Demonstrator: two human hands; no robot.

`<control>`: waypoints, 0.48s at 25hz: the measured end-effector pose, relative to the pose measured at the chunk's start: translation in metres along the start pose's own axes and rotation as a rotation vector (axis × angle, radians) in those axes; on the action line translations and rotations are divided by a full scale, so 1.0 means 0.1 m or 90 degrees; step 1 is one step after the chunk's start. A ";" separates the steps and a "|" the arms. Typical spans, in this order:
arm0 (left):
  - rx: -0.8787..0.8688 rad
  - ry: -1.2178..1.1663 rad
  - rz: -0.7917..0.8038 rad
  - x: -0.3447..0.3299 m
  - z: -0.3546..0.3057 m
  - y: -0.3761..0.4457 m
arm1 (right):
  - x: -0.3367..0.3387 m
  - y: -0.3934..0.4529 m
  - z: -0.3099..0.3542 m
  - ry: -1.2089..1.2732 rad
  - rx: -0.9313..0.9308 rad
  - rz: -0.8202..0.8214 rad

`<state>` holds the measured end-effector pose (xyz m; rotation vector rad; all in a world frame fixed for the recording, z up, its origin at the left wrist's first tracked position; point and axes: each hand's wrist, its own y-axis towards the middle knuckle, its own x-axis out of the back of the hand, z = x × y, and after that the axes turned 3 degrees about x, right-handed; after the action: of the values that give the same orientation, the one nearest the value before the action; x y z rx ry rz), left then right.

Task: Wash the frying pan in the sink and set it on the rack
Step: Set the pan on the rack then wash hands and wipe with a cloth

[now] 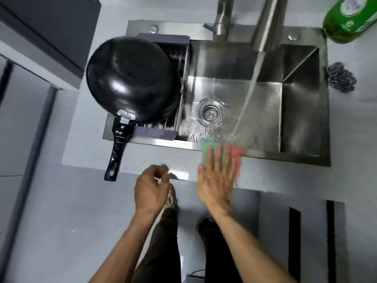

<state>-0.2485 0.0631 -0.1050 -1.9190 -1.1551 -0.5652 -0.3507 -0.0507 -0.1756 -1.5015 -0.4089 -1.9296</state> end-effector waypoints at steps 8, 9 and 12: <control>-0.011 0.192 -0.084 0.86 0.84 0.75 | 0.09 -0.04 -0.45 -0.150 -0.112 -0.051; -0.014 0.158 -0.042 0.93 0.92 0.81 | 0.06 -0.01 -0.36 -0.121 -0.188 -0.060; -0.009 0.096 0.054 1.01 0.98 0.91 | -0.13 0.02 0.42 -0.068 -0.191 -0.010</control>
<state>-0.1229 0.1721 -0.1271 -1.8937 -0.9722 -0.6607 -0.3166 -0.0227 -0.1761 -1.8024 -0.1830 -1.9949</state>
